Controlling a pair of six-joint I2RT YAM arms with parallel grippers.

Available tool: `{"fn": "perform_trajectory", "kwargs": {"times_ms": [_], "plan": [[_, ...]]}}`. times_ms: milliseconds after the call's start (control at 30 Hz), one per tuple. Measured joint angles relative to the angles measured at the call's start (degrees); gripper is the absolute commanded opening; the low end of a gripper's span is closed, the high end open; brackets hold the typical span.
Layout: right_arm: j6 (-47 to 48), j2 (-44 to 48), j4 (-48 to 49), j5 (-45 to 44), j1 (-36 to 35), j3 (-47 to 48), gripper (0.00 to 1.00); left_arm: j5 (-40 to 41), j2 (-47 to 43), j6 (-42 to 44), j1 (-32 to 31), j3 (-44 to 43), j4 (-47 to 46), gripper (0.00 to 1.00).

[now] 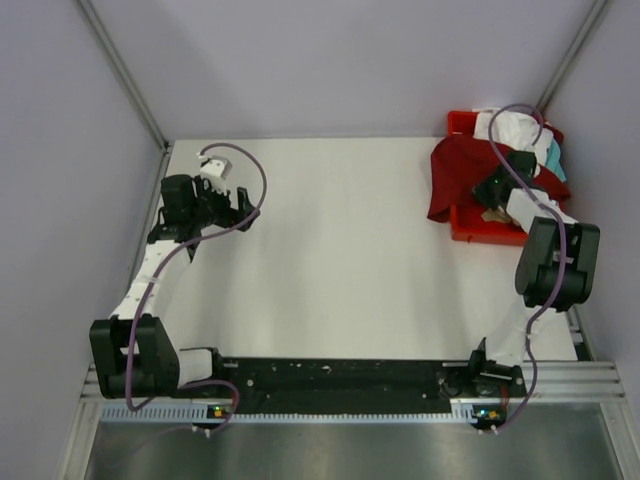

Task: Fold and stack the t-shirts
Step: Grab crumpled tshirt from bin with the right arm

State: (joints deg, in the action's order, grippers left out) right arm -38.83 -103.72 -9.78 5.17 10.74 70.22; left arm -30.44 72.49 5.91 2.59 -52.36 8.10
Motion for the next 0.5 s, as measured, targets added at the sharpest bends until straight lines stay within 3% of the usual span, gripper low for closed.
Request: {"fn": "perform_trajectory", "kwargs": {"times_ms": [167, 300, 500], "plan": [[1.38, 3.04, -0.87, -0.74, 0.0, 1.79, 0.0, -0.22, 0.0, 0.26, 0.0, 0.0, 0.17, 0.93], [4.52, 8.17, -0.55, -0.22, 0.0, 10.73, 0.0, -0.35, 0.04, 1.44, 0.0, -0.28, 1.05, 0.93], [6.69, 17.68, 11.72, 8.7, -0.07, 24.5, 0.0, -0.44, 0.57, 3.56, 0.13, -3.17, 4.28, 0.94]]}}
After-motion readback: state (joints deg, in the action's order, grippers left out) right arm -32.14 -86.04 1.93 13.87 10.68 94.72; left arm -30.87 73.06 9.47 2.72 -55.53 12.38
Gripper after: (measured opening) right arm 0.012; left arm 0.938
